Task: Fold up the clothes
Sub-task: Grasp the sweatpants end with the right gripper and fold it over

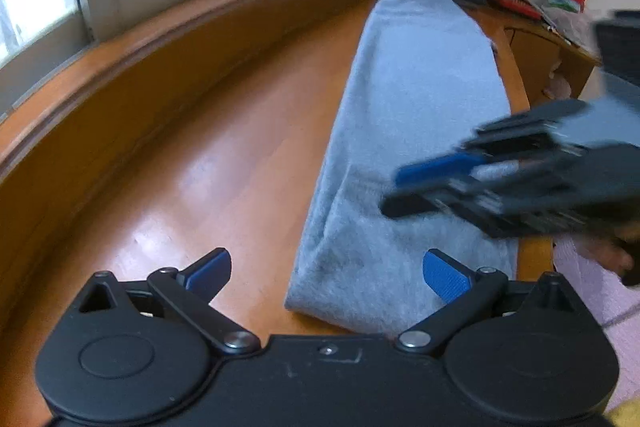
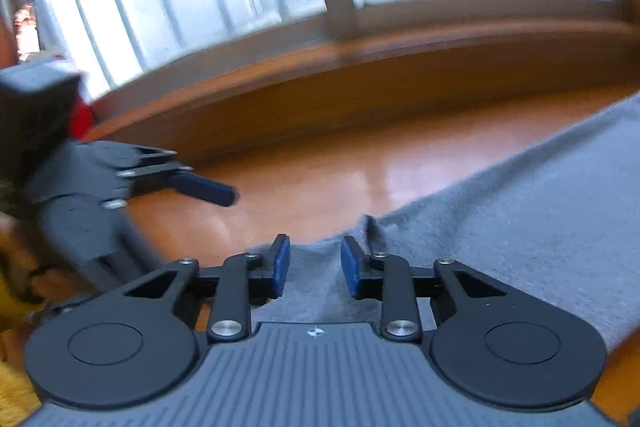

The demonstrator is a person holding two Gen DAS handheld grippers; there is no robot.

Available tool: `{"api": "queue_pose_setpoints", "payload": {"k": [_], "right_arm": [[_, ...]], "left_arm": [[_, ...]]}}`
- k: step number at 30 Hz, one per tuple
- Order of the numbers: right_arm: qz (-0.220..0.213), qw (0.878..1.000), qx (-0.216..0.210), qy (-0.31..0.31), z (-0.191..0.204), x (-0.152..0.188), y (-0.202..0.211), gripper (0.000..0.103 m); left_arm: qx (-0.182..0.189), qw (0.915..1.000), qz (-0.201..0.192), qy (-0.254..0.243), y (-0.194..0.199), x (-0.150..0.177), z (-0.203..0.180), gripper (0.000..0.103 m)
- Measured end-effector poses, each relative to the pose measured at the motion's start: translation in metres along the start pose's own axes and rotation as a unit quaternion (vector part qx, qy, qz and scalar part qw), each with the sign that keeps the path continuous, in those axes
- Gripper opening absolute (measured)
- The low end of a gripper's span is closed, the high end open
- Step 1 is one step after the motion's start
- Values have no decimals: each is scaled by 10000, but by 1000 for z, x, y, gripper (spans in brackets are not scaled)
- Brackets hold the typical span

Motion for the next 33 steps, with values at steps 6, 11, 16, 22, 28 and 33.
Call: {"api": "queue_pose_setpoints", "payload": {"k": [6, 11, 16, 22, 28, 33], "right_arm": [[165, 9989, 196, -401, -38, -3, -24, 24], [-61, 9997, 7, -241, -41, -19, -28, 24], [141, 9965, -447, -694, -60, -15, -69, 25], [-125, 9994, -279, -143, -47, -15, -60, 26], [36, 9990, -429, -131, -63, -5, -72, 31], [-417, 9991, -108, -48, -66, -12, -39, 52]], "left_arm": [[262, 9996, -141, -21, -2, -5, -11, 103], [538, 9984, -111, -111, -14, -13, -32, 103], [257, 9995, 192, -30, -30, -8, -42, 103], [-50, 9995, 289, 145, -37, -11, -45, 103], [-849, 9945, 527, 319, -56, -18, -47, 103], [-1012, 9924, 387, 575, -43, -20, -42, 103]]}}
Point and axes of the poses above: each gripper's, at about its wrist camera, not at the fingertips, and y roughly against the way its jaws point, z to its left, x to its underside, the point moved 1 cm from there along -y, roughly the way its jaws point, and after that the axes turned 8 degrees about -z, right-handed, at the moved point
